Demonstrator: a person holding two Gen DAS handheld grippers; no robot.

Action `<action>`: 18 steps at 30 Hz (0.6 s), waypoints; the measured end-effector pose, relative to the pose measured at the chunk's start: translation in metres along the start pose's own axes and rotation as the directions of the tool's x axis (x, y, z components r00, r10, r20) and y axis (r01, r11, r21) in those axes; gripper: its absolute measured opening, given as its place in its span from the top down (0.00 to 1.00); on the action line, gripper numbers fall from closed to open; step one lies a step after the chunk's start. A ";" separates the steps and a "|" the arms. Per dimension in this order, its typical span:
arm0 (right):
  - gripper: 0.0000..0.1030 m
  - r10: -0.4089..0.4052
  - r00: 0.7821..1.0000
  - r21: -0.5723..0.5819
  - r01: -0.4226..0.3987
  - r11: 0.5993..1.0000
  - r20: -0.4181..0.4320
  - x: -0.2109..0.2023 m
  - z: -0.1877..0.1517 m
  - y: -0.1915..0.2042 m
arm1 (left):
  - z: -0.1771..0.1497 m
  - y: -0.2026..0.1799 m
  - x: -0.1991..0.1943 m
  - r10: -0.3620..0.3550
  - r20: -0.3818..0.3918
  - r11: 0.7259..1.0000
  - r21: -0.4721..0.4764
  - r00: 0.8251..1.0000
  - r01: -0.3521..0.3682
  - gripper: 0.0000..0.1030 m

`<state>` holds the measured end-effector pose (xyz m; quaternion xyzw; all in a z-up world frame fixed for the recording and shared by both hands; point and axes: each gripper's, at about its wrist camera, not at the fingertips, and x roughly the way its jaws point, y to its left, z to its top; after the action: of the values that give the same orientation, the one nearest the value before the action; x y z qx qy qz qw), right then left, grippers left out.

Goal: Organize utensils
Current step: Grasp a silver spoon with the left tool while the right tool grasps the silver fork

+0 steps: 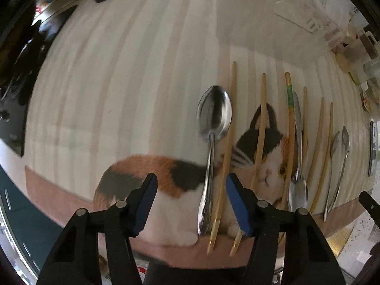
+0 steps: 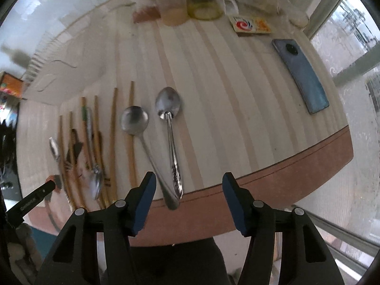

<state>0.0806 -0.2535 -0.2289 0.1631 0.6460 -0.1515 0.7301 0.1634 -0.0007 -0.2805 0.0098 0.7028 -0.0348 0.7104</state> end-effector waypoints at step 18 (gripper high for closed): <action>0.42 0.035 0.996 -0.004 -0.036 0.999 -0.076 0.050 0.028 0.045 | 0.050 -0.012 0.030 -0.008 -0.001 0.999 0.045 1.000 0.009 0.85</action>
<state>0.1307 -0.2255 -0.2734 0.1782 0.6708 -0.1304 0.7080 0.2124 -0.0170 -0.3091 0.0230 0.7022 -0.0538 0.7096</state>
